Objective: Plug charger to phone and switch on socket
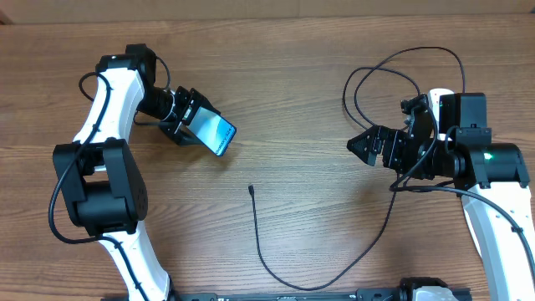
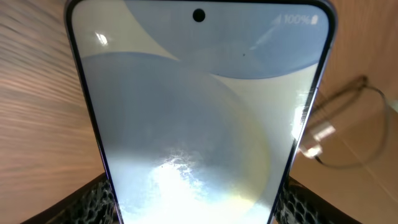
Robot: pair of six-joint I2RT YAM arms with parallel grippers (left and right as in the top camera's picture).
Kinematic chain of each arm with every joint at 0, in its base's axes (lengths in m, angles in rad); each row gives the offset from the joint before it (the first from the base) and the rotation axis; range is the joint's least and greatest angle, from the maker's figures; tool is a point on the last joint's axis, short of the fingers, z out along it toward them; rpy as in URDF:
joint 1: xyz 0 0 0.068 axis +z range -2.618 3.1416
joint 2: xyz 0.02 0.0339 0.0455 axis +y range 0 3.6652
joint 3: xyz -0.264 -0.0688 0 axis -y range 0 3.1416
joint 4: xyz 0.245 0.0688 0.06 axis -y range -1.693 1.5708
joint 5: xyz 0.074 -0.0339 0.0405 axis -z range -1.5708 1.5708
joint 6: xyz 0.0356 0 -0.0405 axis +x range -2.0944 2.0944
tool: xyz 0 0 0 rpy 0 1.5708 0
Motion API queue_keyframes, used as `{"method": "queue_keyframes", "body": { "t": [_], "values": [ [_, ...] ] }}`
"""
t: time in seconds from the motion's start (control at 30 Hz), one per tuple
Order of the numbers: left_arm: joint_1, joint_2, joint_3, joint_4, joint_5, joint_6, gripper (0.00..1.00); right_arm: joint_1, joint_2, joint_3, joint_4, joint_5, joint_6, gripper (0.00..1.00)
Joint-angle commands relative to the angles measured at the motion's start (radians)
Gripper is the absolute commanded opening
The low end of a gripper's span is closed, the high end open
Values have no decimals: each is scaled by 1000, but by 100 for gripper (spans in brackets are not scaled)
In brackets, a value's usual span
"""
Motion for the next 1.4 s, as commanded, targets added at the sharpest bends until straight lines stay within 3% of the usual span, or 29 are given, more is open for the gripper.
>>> {"method": "queue_keyframes", "body": {
  "t": [0.0,0.4,1.2,1.37],
  "values": [
    [0,2,32,-5,180,-13,39,5,2,28,3,-2,7,100],
    [0,2,32,-7,412,-79,38,5,2,28,4,-2,26,100],
    [0,2,32,-8,413,-100,37,6,3,28,24,-25,56,100],
    [-7,2,32,-8,414,-100,37,18,24,28,99,-47,140,100]
  ]
}}
